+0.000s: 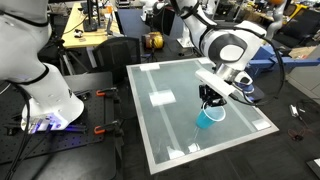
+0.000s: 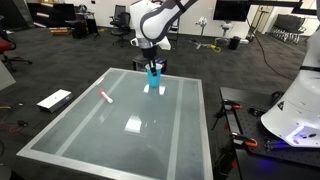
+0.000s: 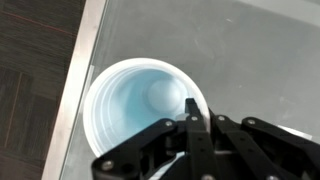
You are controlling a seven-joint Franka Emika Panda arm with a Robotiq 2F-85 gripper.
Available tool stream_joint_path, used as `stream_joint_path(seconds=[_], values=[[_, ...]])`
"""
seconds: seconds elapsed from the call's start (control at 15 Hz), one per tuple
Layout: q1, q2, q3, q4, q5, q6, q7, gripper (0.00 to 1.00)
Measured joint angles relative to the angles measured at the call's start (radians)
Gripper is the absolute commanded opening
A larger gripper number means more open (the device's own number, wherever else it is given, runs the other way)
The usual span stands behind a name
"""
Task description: Move the blue cup to the center of the table
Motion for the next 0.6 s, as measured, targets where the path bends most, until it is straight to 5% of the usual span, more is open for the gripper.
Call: stream_joint_path(seconds=[0.6], values=[[0.103,-0.004,0.042,-0.010,-0.052,0.000,0.101,0.01]])
